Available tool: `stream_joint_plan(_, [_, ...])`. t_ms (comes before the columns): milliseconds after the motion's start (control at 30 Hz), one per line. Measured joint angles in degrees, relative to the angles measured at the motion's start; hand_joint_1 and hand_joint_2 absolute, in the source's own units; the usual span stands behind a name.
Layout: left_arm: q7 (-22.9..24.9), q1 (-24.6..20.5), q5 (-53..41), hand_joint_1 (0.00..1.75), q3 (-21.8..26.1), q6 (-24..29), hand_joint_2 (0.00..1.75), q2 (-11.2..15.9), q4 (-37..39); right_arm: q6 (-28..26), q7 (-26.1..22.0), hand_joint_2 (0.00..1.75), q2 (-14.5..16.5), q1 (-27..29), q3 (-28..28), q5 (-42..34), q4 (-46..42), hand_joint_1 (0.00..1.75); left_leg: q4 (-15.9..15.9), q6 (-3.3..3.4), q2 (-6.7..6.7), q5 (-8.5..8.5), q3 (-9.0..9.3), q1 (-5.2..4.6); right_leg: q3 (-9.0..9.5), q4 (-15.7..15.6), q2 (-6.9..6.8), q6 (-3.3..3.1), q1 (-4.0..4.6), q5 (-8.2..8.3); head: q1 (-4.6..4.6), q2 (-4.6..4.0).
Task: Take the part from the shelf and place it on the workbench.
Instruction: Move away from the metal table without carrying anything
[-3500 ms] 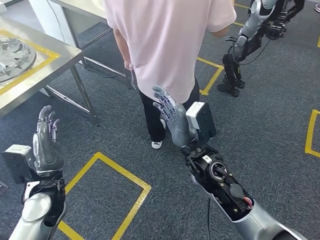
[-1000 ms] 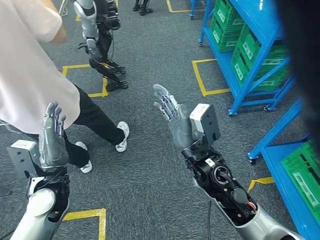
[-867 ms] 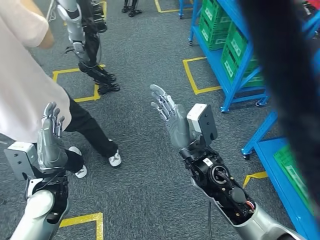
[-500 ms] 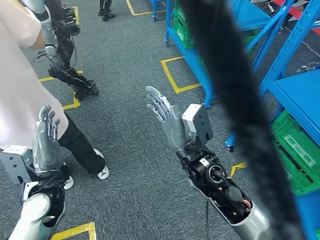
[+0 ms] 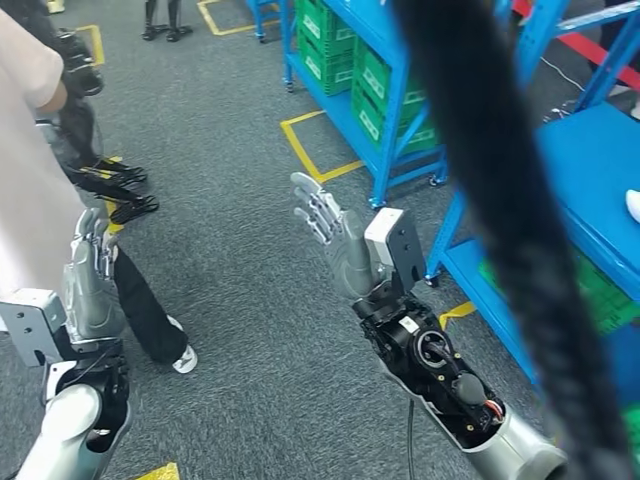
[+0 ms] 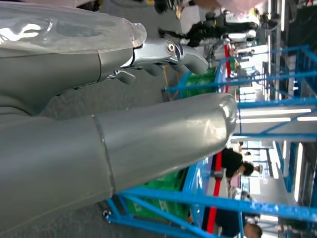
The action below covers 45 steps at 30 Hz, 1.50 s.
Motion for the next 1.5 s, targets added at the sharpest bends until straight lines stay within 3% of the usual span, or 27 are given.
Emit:
stream_joint_plan(33, [0.0, 0.0, 0.0, 0.0, 0.0, 0.0, 0.0, 0.0, 0.0, 0.0, 0.0, 0.0, 0.0, 0.0, 0.0, 0.0, 0.0, 0.0, 0.4, -0.27, -0.19, -0.42, -0.08, 0.13, 0.01, -0.2, 0.6, -0.37, -0.02, 0.17, -0.04, 0.0])
stream_joint_plan(100, [0.0, -0.1, 0.0, 0.0, 0.0, 0.0, 0.0, 0.0, 0.0, 0.1, 0.0, 0.0, 0.0, 0.0, 0.0, 0.0, -0.1, 0.0, 4.3, -0.74, -2.19, -2.93, -1.74, 0.4, 0.1, -0.6, 1.58, -1.06, -0.18, 0.53, -0.25, 0.0])
stream_joint_plan(167, [0.0, 0.1, 0.0, 0.0, 0.0, 0.1, 0.0, 0.0, 0.0, 0.1, 0.0, 0.0, 0.0, 0.0, 0.1, 0.1, -0.1, 0.0, 12.4, -0.92, -4.38, -6.61, -5.67, 0.49, 0.0, -0.6, 2.51, -1.36, -0.2, 0.62, -0.53, 0.0])
stream_joint_plan(233, [0.0, 0.4, -0.1, 0.0, 0.0, 0.1, 0.0, 0.0, 0.0, 0.2, 0.0, 0.0, 0.0, 0.2, 0.1, 0.2, -0.1, 0.0, 17.8, -0.95, -4.83, -7.75, -8.72, 0.49, -0.03, -0.6, 3.69, -1.44, -0.14, 0.64, -0.65, 0.0])
stream_joint_plan(267, [0.0, 0.6, -0.1, 0.0, 0.0, 0.2, 0.0, 0.0, 0.0, 0.2, 0.0, 0.0, 0.0, 0.2, 0.1, 0.2, -0.1, 0.0, 17.2, -0.88, -4.88, -6.65, -8.72, 0.5, 0.0, -0.5, 4.33, -1.45, -0.12, 0.64, -0.72, 0.0])
stream_joint_plan(300, [0.0, 0.6, -0.2, 0.0, 0.0, 0.1, 0.0, 0.0, 0.0, 0.2, 0.0, 0.0, 0.0, 0.2, 0.1, 0.2, -0.1, 0.0, 14.4, -0.75, -5.05, -4.64, -7.62, 0.51, 0.05, -0.5, 4.97, -1.43, -0.13, 0.63, -0.79, 0.0])
stream_joint_plan(367, [0.0, 0.6, -0.3, 0.0, 0.0, 0.0, 0.0, 0.0, 0.0, 0.2, 0.0, 0.0, 0.0, 0.2, 0.2, 0.3, -0.1, 0.0, 5.9, -0.37, -6.6, -0.66, -3.9, 0.64, 0.0, -0.3, 6.11, -1.24, -0.05, 0.54, -0.95, 0.0])
stream_joint_plan(433, [0.0, 0.5, -0.3, 0.0, 0.0, -0.1, 0.0, 0.0, 0.0, 0.2, 0.0, 0.0, 0.0, 0.1, 0.2, 0.3, -0.1, 0.0, 1.2, -0.06, -8.0, 0.63, -1.81, 0.67, -0.31, -0.1, 7.04, -0.73, -0.04, 0.49, -1.02, 0.0])
stream_joint_plan(500, [-0.1, 0.5, -0.3, 0.0, 0.0, -0.2, 0.0, 0.0, 0.0, 0.2, 0.0, 0.0, 0.0, 0.1, 0.2, 0.3, -0.2, 0.0, 0.7, 0.38, -7.61, 0.54, -1.59, 0.57, -0.58, -0.2, 7.95, -0.01, -0.22, 0.61, -1.04, -0.01])
stream_joint_plan(533, [-0.1, 0.4, -0.3, 0.0, 0.0, -0.2, 0.0, 0.0, 0.0, 0.1, 0.0, 0.0, 0.0, 0.2, 0.2, 0.3, -0.2, 0.0, 0.5, 0.69, -7.08, 0.63, -1.45, 0.57, -0.73, 0.0, 7.83, 0.3, -0.3, 0.46, -1.03, -0.01])
stream_joint_plan(600, [-0.2, 0.3, -0.3, 0.0, 0.0, -0.4, 0.0, -0.1, 0.0, 0.1, 0.0, 0.0, 0.0, 0.1, 0.3, 0.3, -0.2, 0.0, 0.1, 1.39, -6.02, 0.82, -1.1, 0.61, -2.19, 3.1, 5.75, 0.86, -0.25, -1.49, -0.74, -0.01])
stream_joint_plan(667, [-0.3, 0.4, -0.2, 0.0, 0.0, -0.5, 0.0, -0.1, 0.0, 0.0, -0.1, 0.0, 0.0, 0.1, 0.3, 0.3, -0.2, 0.0, 0.0, 1.8, -5.01, 0.78, -0.94, 0.46, -5.67, 10.8, 3.14, 1.24, -0.25, -5.3, -0.47, -0.01])
stream_joint_plan(700, [-0.4, 0.4, -0.2, 0.0, 0.0, -0.5, 0.0, -0.1, 0.0, 0.0, -0.1, 0.0, 0.0, 0.1, 0.4, 0.3, -0.1, 0.0, 0.0, 1.9, -4.46, 0.74, -0.92, 0.37, -7.47, 14.8, 2.63, 1.37, -0.31, -6.82, -0.47, -0.01])
stream_joint_plan(733, [-0.4, 0.5, -0.2, 0.0, 0.0, -0.5, 0.0, -0.1, 0.0, 0.0, -0.1, 0.0, 0.0, 0.1, 0.4, 0.2, -0.1, 0.0, 0.0, 1.92, -3.94, 0.7, -0.91, 0.33, -8.56, 17.2, 2.39, 1.43, -0.33, -7.38, -0.47, 0.0])
stream_joint_plan(767, [-0.4, 0.5, -0.2, 0.0, 0.0, -0.5, 0.0, -0.1, 0.0, 0.0, -0.1, 0.0, 0.0, 0.2, 0.5, 0.2, -0.1, 0.0, 0.0, 1.91, -3.42, 0.64, -0.86, 0.3, -8.59, 17.4, 2.25, 1.42, -0.33, -6.89, -0.45, 0.0])
stream_joint_plan(800, [-0.4, 0.6, -0.2, 0.0, 0.0, -0.5, 0.0, -0.1, 0.0, 0.0, -0.2, 0.0, 0.0, 0.1, 0.5, 0.2, -0.1, 0.0, 0.0, 1.85, -2.93, 0.56, -0.76, 0.29, -7.36, 15.0, 2.05, 1.32, -0.31, -5.38, -0.44, 0.0])
stream_joint_plan(867, [-0.4, 0.5, -0.2, 0.0, 0.0, -0.5, 0.0, -0.1, 0.0, 0.0, -0.2, 0.0, 0.0, 0.1, 0.5, 0.2, -0.1, 0.0, 0.1, 1.56, -2.05, 0.33, -0.44, 0.16, -2.87, 6.4, 0.35, 0.89, -0.04, -1.79, -0.44, 0.0])
stream_joint_plan(933, [-0.4, 0.5, -0.1, 0.0, 0.0, -0.3, 0.0, -0.1, 0.0, 0.0, -0.3, 0.0, 0.0, -0.1, 0.5, 0.2, -0.1, 0.0, 0.2, 1.15, -1.27, 0.13, -0.31, -0.13, 0.15, 0.7, -1.3, 0.22, 0.5, -0.43, -0.53, 0.0])
stream_joint_plan(1033, [-0.5, 0.5, 0.0, 0.0, 0.0, -0.2, 0.0, 0.0, 0.0, 0.1, -0.4, 0.0, 0.0, -0.1, 0.5, 0.2, 0.0, 0.0, 0.2, 0.43, -0.06, -0.06, -0.31, -0.28, 0.51, -0.3, -0.32, -0.82, 0.68, -0.26, -0.62, 0.0])
stream_joint_plan(1100, [-0.5, 0.5, 0.0, 0.0, 0.0, -0.2, 0.0, 0.0, 0.0, 0.1, -0.5, 0.0, 0.1, -0.1, 0.5, 0.2, 0.0, 0.0, 2.6, -0.15, -1.65, -1.78, -1.22, -0.1, 0.57, -0.7, 0.74, -1.53, 0.4, 0.19, -0.72, 0.0])
stream_joint_plan(1167, [-0.6, 0.6, 0.0, 0.0, 0.0, -0.2, 0.0, 0.0, 0.0, 0.2, -0.5, 0.0, 0.2, -0.2, 0.5, 0.2, 0.0, 0.0, 9.6, -0.57, -4.11, -5.42, -4.5, 0.06, 0.48, -0.9, 1.73, -1.93, 0.28, 0.44, -0.91, 0.0])
stream_joint_plan(1200, [-0.7, 0.7, 0.0, 0.0, 0.0, -0.3, 0.0, 0.0, 0.0, 0.2, -0.5, 0.0, 0.2, -0.2, 0.6, 0.2, 0.1, 0.0, 13.9, -0.7, -4.62, -7.06, -6.62, 0.07, 0.38, -0.9, 2.29, -2.04, 0.28, 0.5, -0.97, 0.0])
stream_joint_plan(1267, [-0.7, 0.9, 0.0, 0.0, 0.0, -0.3, 0.0, 0.0, 0.1, 0.2, -0.5, 0.0, 0.2, -0.2, 0.6, 0.2, 0.1, 0.0, 17.8, -0.81, -4.85, -7.49, -8.94, 0.1, 0.27, -0.8, 3.54, -2.09, 0.28, 0.57, -1.0, 0.0])
stream_joint_plan(1300, [-0.7, 0.9, 0.0, 0.0, 0.0, -0.4, 0.0, 0.0, 0.1, 0.2, -0.5, 0.0, 0.2, -0.2, 0.6, 0.2, 0.2, 0.0, 16.3, -0.77, -4.93, -6.04, -8.4, 0.13, 0.27, -0.8, 4.2, -2.08, 0.27, 0.59, -1.02, 0.0])
stream_joint_plan(1400, [-0.7, 0.6, 0.0, 0.0, 0.0, -0.5, 0.0, 0.1, 0.1, 0.2, -0.5, 0.0, 0.3, -0.2, 0.6, 0.2, 0.2, 0.0, 4.5, -0.35, -7.07, -0.47, -3.06, 0.5, 0.15, -0.4, 6.01, -1.75, 0.31, 0.54, -1.19, 0.0])
stream_joint_plan(1467, [-0.8, 0.4, 0.0, 0.0, 0.0, -0.6, 0.0, 0.1, 0.1, 0.2, -0.5, 0.0, 0.3, -0.2, 0.6, 0.2, 0.2, 0.0, 0.8, 0.07, -8.09, 0.28, -1.4, 0.58, -0.21, -0.3, 6.99, -1.17, 0.33, 0.56, -1.27, 0.0])
stream_joint_plan(1500, [-0.8, 0.4, 0.0, 0.0, 0.0, -0.6, 0.0, 0.1, 0.1, 0.2, -0.5, 0.0, 0.3, -0.2, 0.5, 0.2, 0.2, 0.0, 0.6, 0.33, -7.77, 0.26, -1.27, 0.47, -0.38, -0.3, 7.48, -0.8, 0.28, 0.63, -1.29, 0.0])
